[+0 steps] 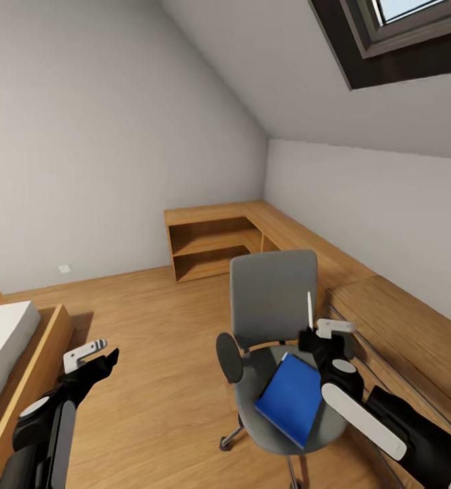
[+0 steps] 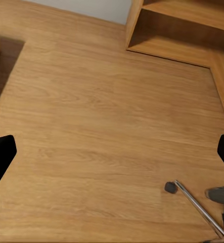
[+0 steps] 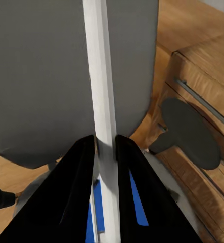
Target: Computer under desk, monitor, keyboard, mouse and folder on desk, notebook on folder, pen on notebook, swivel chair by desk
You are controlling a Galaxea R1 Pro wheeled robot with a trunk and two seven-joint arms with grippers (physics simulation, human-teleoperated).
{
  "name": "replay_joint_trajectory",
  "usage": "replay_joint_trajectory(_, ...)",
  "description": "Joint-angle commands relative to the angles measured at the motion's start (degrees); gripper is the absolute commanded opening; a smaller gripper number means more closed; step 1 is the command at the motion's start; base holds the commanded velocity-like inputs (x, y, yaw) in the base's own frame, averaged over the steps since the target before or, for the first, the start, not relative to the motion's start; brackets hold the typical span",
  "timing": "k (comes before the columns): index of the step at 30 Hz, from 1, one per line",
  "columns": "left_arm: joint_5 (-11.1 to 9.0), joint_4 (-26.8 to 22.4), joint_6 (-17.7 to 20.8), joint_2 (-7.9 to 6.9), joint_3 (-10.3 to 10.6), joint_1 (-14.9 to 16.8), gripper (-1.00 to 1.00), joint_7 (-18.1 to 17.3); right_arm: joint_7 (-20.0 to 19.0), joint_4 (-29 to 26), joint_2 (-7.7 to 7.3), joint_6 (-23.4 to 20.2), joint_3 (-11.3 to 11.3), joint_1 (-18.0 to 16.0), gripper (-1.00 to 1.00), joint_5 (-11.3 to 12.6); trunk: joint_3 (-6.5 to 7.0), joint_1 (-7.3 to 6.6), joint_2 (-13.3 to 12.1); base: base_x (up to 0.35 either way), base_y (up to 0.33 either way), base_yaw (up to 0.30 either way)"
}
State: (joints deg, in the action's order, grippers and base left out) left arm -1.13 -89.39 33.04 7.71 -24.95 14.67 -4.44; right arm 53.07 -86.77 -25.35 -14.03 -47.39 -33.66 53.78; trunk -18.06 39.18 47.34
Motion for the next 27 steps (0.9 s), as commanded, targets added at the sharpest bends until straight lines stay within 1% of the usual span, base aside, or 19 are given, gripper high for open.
replay_joint_trajectory(1, 0.33, -0.08, 0.30, 0.20, -0.13, 0.07, 1.00, 0.09, 0.62, -0.12, -0.05, 0.00, -0.01, -0.10, -1.00, 0.27, 0.10, -0.21, -0.35, 0.000, 0.000, 0.000)
replay_joint_trajectory(2, 0.75, -0.08, 0.26, 0.36, -0.09, 0.08, 1.00, 0.50, 0.94, -0.14, -0.05, 0.28, 0.10, -0.09, -1.00, 0.32, 0.28, -0.43, -0.75, 0.000, 0.000, 0.000)
replay_joint_trajectory(4, 2.25, -0.09, 0.09, 1.17, 0.05, 0.05, 1.00, 1.88, 2.36, -0.35, -0.03, 1.18, 0.43, -0.07, -1.00, 0.51, 0.64, -0.87, -1.55, 0.000, 0.000, 0.000)
replay_joint_trajectory(11, 2.95, -0.14, 0.02, 1.66, 0.18, 0.04, 1.00, 2.49, 3.03, -0.88, -0.04, 1.54, 0.59, -0.04, -1.00, 0.59, 1.90, -2.41, -4.36, 0.000, 0.000, 0.000)
replay_joint_trajectory(12, 3.29, -0.09, 0.00, 1.79, 4.84, -1.33, 1.00, 4.19, 3.18, -0.89, -0.04, 1.63, 0.63, -0.07, -1.00, 0.54, 2.11, -2.63, -4.76, 0.000, 0.000, -0.091)
replay_joint_trajectory(13, 3.40, -0.06, 0.00, 1.79, 5.83, -1.58, 1.00, 5.67, 3.18, -0.88, -0.04, 1.63, 0.63, -0.05, -1.00, 0.57, 2.32, -2.85, -5.16, 0.000, 0.000, -0.136)
replay_joint_trajectory(14, 3.49, 0.02, 0.00, 1.78, 7.05, -1.79, 1.00, 8.41, 3.18, -0.87, -0.05, 1.63, 0.63, -0.04, -1.00, 0.56, 2.55, -3.07, -5.57, 0.000, 0.000, -0.186)
replay_joint_trajectory(15, 3.51, 0.05, 0.00, 1.78, 7.44, -1.84, 1.00, 9.30, 3.18, -0.87, -0.05, 1.63, 0.63, -0.05, -1.00, 0.55, 2.78, -3.29, -5.97, 0.000, 0.000, -0.197)
replay_joint_trajectory(16, 3.54, 0.10, 0.00, 1.78, 8.31, -1.90, 1.00, 11.00, 3.18, -0.86, -0.05, 1.63, 0.63, -0.05, -1.00, 0.55, 3.01, -3.51, -6.37, 0.000, 0.000, -0.213)
replay_joint_trajectory(17, 3.59, 0.16, -0.04, 1.78, 10.46, -2.11, 1.00, 14.15, 3.18, -0.80, -0.05, 1.63, 0.63, -0.07, -1.00, 0.54, 3.25, -3.73, -6.77, 0.000, 0.000, -0.234)
replay_joint_trajectory(22, 3.62, 0.17, -0.06, 1.78, 11.61, -2.79, 1.00, 14.92, 3.18, -0.78, -0.05, 1.63, 0.63, -0.03, -1.00, 0.55, 4.43, -4.83, -8.77, 0.000, 0.000, -0.238)
replay_joint_trajectory(24, 3.68, 0.23, -0.08, 1.78, 13.26, -3.03, 1.00, 15.19, 3.18, -0.77, -0.05, 1.63, 0.62, -0.01, -1.00, 0.59, 4.90, -5.26, -9.58, 0.000, 0.000, -0.240)
replay_joint_trajectory(27, 3.79, 0.25, -0.05, 1.78, 14.12, -3.14, 1.00, 15.28, 3.18, -0.77, -0.05, 1.63, 0.63, 0.00, -1.00, 0.61, 5.61, -5.92, -10.78, 0.000, 0.000, -0.240)
